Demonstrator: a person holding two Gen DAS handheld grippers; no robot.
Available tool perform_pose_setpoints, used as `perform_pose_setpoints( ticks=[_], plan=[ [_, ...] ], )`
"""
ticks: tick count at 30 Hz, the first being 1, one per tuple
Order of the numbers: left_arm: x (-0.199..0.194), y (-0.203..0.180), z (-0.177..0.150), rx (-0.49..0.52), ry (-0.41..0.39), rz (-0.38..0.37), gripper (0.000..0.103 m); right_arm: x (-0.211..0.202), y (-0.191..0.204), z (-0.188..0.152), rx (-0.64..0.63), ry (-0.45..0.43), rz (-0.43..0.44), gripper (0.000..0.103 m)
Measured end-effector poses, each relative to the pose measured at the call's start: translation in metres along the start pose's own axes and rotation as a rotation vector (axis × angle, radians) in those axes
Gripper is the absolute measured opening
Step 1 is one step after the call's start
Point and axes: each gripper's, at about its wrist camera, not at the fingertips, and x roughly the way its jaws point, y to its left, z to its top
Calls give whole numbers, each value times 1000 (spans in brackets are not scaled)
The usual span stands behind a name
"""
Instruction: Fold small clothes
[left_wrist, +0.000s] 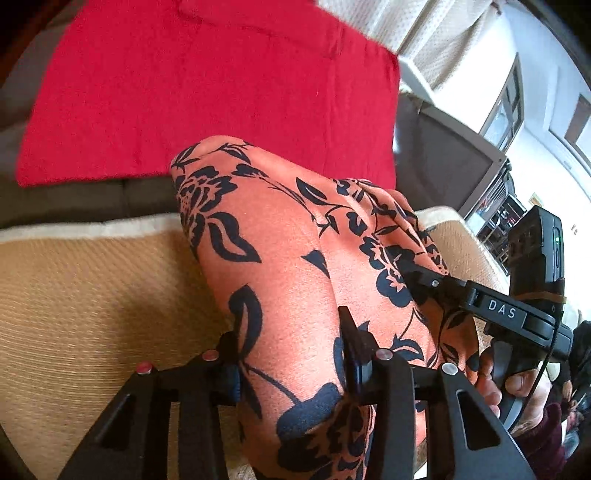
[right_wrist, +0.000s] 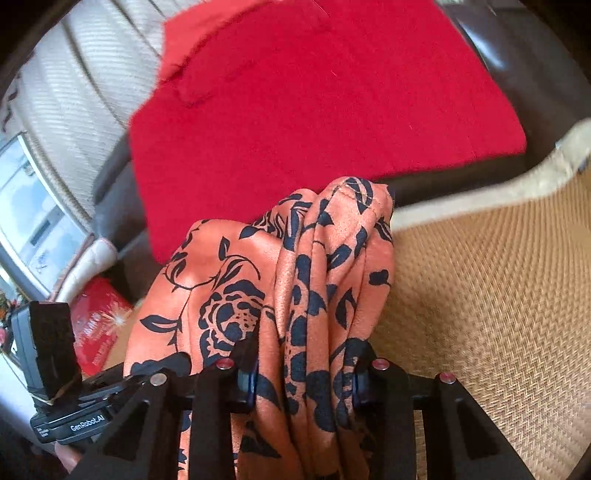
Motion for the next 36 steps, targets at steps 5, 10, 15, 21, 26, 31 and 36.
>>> perform_pose_setpoints(
  ticks=[5, 10, 15, 21, 26, 31, 36],
  plan=[
    [-40, 6, 3, 26, -42, 50, 43, -22, 39, -6, -19, -55, 45, 37],
    [-64, 3, -10, 47, -42, 100, 43, -31, 64, -21, -25, -45, 70, 37],
    [-54, 7, -28, 32, 34, 158, 44, -19, 68, -40, 5, 17, 51, 37],
    [-7, 23, -52, -9, 232, 230, 53, 17, 45, -76, 102, 171, -47, 36],
    [-15, 26, -45, -57, 210, 282, 59, 27, 31, -74, 151, 224, -22, 41],
    [-80, 0, -54, 4, 32, 481, 68, -21, 24, -69, 148, 122, -51, 57],
    [-150, -41, -59, 54, -122, 584, 81, -82, 54, -64, 28, 3, -119, 57]
  ],
)
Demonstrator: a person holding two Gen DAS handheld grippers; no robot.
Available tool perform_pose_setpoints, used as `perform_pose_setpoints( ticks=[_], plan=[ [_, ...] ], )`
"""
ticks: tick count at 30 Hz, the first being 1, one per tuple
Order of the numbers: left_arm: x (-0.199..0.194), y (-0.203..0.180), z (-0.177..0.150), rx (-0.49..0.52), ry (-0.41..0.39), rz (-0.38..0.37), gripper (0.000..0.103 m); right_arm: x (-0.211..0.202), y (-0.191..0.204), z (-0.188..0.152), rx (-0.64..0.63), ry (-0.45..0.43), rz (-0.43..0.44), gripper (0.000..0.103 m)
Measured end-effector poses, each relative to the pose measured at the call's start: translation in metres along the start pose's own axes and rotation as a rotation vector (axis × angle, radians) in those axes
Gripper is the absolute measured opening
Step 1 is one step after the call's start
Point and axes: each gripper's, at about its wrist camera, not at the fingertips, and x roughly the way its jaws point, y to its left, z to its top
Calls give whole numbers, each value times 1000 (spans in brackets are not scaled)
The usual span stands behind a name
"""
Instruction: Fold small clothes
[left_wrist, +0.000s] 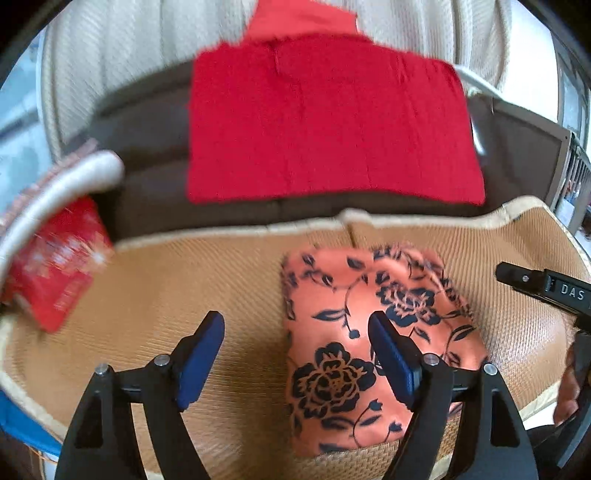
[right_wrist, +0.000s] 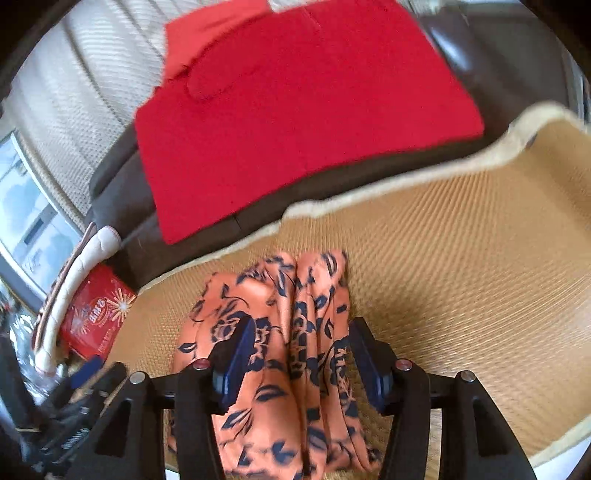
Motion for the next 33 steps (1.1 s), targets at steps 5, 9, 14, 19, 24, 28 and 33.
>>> perform_pose_setpoints(
  ticks=[5, 9, 14, 19, 24, 28, 33],
  plan=[
    [-53, 5, 17, -6, -58, 52, 82, -64, 39, 2, -100, -78, -29, 59],
    [-103, 7, 23, 2, -130, 110, 86, -113, 74, -3, -198, -142, -56, 65],
    [-154, 9, 24, -9, -208, 159, 94, -171, 103, -15, -259, -209, -81, 68],
    [-201, 11, 23, -33, -284, 198, 101, -216, 109, -26, -263, -263, -95, 71],
    [-242, 14, 21, -60, -336, 232, 103, -262, 117, -39, -288, -330, -108, 72],
    [-267, 15, 20, -70, -362, 254, 103, -296, 122, -46, -279, -381, -91, 75],
    [-296, 18, 18, -86, -416, 282, 103, -323, 130, -51, -272, -426, -76, 77]
  ],
)
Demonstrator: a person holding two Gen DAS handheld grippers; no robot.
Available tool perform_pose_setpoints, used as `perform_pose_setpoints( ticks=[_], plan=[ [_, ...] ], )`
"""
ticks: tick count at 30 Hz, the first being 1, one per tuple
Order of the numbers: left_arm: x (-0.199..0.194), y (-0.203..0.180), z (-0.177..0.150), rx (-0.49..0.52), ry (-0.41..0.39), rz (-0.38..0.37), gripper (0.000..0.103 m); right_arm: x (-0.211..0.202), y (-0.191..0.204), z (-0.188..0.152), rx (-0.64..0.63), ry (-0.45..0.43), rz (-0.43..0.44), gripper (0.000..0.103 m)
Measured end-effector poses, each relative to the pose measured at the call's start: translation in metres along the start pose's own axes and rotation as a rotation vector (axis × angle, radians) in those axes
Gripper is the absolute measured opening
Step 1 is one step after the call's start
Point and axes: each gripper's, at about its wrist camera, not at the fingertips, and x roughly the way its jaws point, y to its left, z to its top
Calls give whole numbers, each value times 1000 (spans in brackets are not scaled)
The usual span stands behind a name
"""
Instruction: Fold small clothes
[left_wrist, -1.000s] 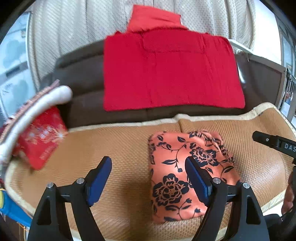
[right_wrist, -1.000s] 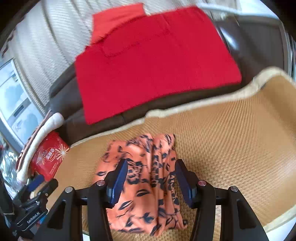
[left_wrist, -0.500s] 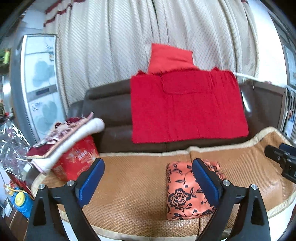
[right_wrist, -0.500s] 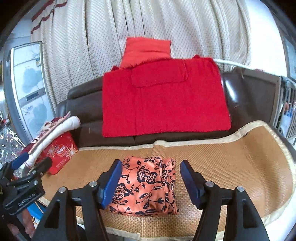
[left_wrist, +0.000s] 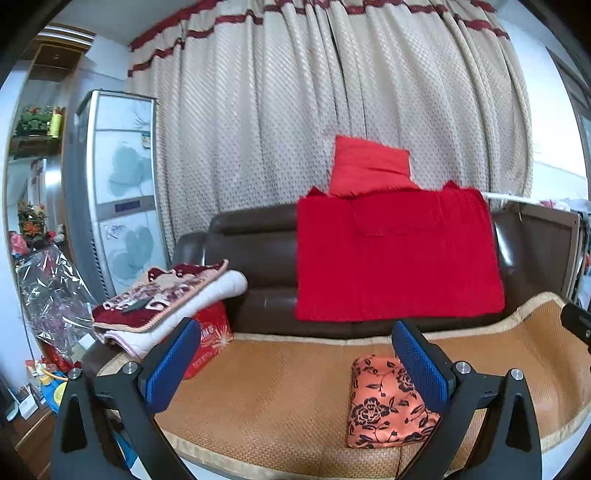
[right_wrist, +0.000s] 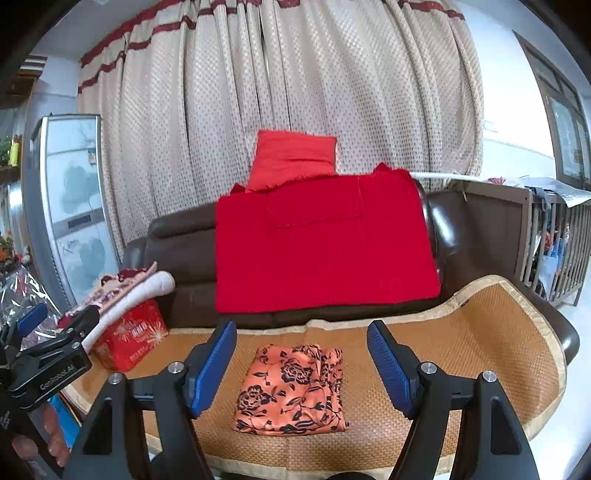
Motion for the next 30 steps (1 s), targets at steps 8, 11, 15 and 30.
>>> perform_pose_setpoints(
  ticks=[8, 11, 15, 30],
  plan=[
    [-21, 9, 6, 16, -37, -1, 103, -18, 11, 3, 17, -15, 3, 77],
    [-28, 12, 8, 14, -50, -8, 103, -24, 15, 4, 24, -25, 10, 77],
    [-38, 14, 12, 8, -69, -5, 103, -33, 21, 6, 15, -47, 0, 77],
    [-62, 24, 19, -4, -115, 7, 103, -55, 40, 7, -22, -60, 15, 77]
  ],
)
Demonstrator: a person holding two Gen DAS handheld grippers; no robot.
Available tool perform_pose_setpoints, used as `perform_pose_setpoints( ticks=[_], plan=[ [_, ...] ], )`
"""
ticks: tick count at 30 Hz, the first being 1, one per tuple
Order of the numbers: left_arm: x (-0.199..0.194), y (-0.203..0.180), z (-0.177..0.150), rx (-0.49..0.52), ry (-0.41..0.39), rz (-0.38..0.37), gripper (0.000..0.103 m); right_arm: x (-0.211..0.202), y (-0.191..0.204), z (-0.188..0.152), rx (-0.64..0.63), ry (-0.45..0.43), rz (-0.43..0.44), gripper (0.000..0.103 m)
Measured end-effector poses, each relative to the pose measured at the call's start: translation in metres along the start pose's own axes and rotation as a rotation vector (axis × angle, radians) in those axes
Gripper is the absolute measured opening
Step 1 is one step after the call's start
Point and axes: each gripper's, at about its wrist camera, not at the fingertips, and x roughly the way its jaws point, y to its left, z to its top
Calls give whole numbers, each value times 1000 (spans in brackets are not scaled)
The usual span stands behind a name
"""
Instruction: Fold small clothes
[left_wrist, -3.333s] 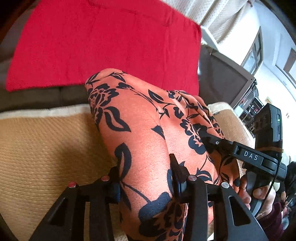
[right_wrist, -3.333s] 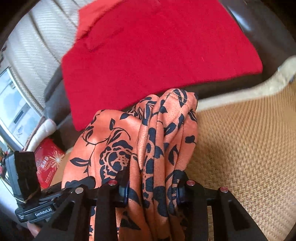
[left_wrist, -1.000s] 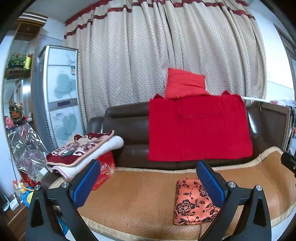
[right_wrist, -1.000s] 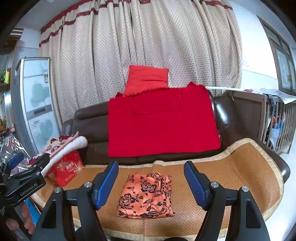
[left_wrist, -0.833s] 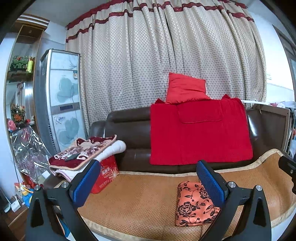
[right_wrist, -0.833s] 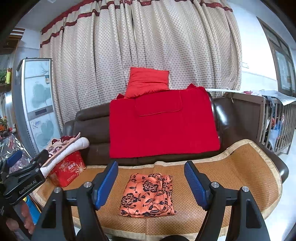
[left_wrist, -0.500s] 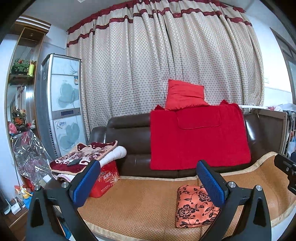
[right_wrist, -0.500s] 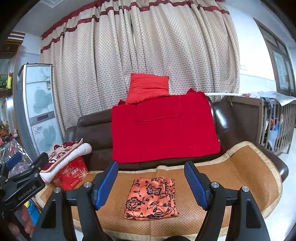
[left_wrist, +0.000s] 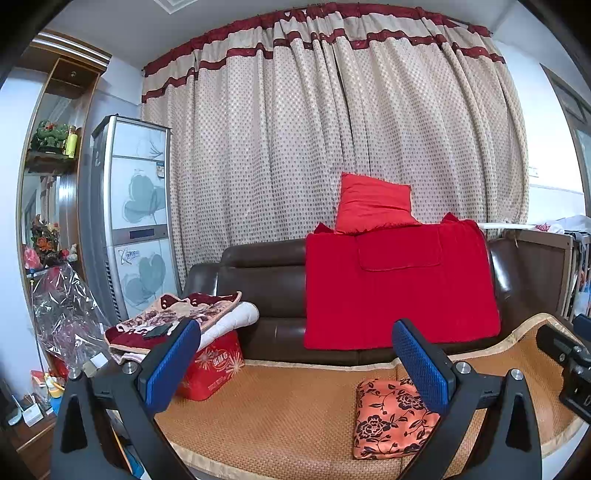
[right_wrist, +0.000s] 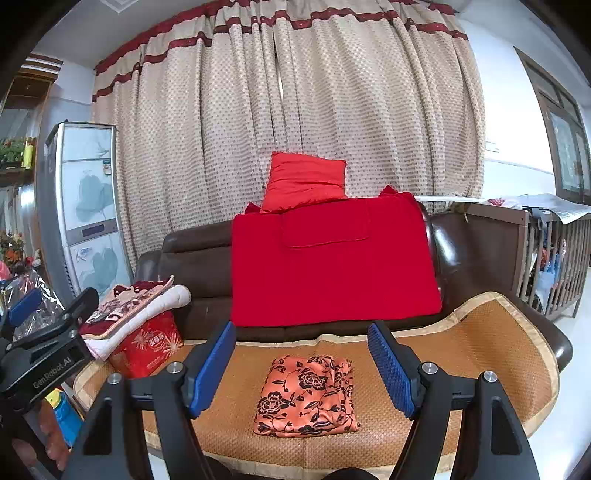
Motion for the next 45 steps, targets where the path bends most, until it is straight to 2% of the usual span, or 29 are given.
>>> perform_pose_setpoints(
  ticks=[18, 45],
  plan=[
    [-4, -7, 0, 6, 7, 4, 103, 1, 4, -6, -23, 20, 0, 77],
    [13, -17, -2, 27, 46, -25, 103, 22, -2, -10, -13, 63, -7, 77]
  ],
)
